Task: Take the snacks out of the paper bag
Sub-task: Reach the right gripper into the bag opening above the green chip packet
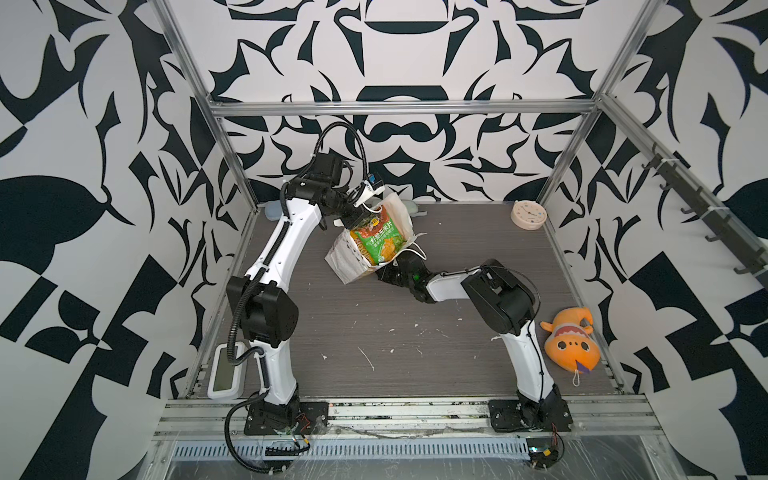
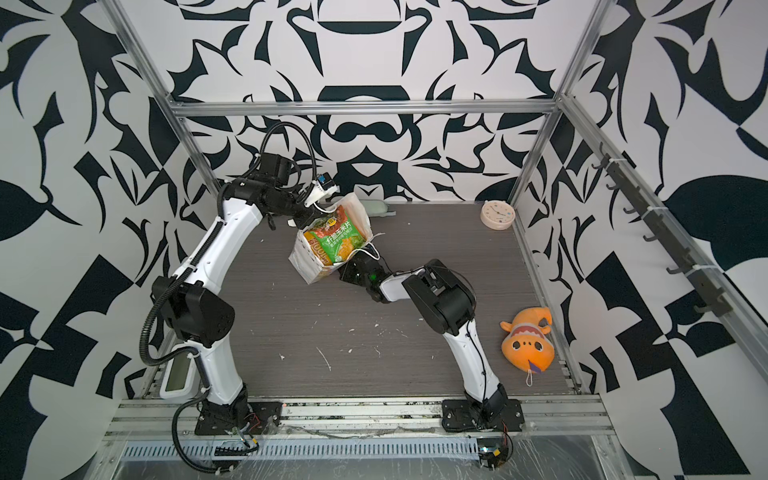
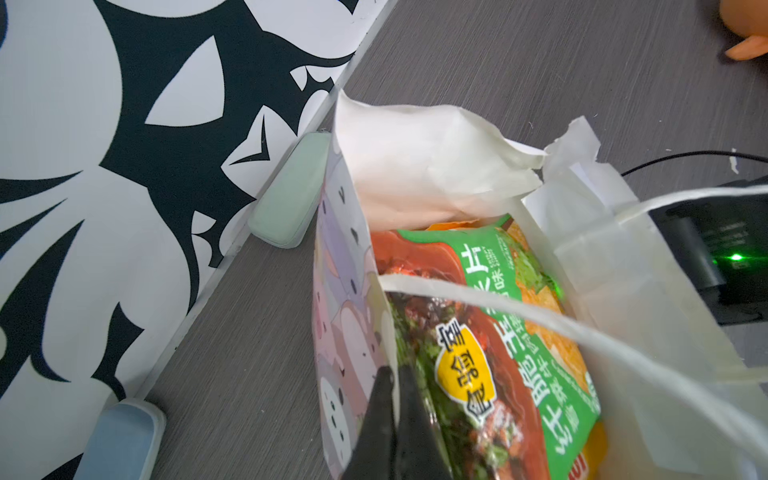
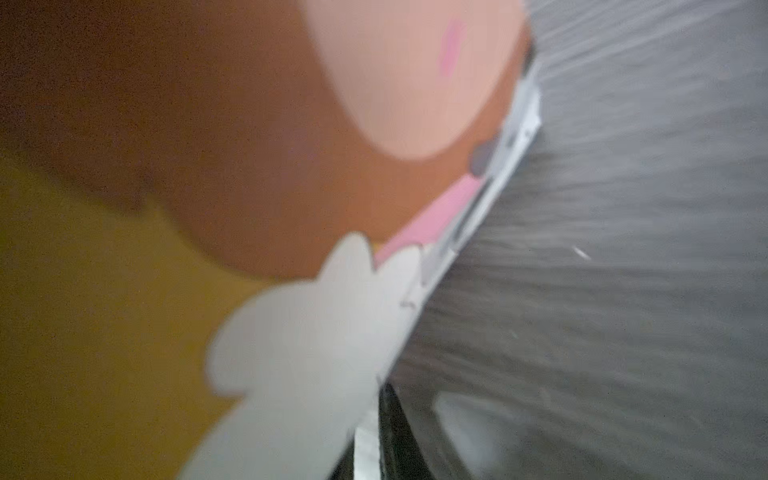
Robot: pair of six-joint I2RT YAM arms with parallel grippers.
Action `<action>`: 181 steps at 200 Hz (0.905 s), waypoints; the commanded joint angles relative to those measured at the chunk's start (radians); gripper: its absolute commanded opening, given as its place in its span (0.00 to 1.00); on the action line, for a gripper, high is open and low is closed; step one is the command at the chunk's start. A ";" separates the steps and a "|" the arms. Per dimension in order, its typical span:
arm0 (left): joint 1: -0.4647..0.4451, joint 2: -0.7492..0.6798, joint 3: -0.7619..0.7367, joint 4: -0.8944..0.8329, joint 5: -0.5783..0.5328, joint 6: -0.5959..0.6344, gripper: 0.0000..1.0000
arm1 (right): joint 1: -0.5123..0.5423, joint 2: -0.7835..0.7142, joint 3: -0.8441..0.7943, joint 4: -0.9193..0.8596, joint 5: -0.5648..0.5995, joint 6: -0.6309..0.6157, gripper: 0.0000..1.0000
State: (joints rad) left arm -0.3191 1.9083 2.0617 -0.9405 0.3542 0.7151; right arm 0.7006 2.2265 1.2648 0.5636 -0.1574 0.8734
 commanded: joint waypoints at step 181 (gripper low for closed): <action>0.007 -0.044 -0.072 0.103 0.147 0.034 0.00 | -0.157 -0.832 0.087 -0.752 -0.421 -0.709 0.40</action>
State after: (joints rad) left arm -0.3000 1.9121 2.0090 -0.8474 0.4160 0.7338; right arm 0.6018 1.3254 1.1542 -0.0280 -0.4114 0.2211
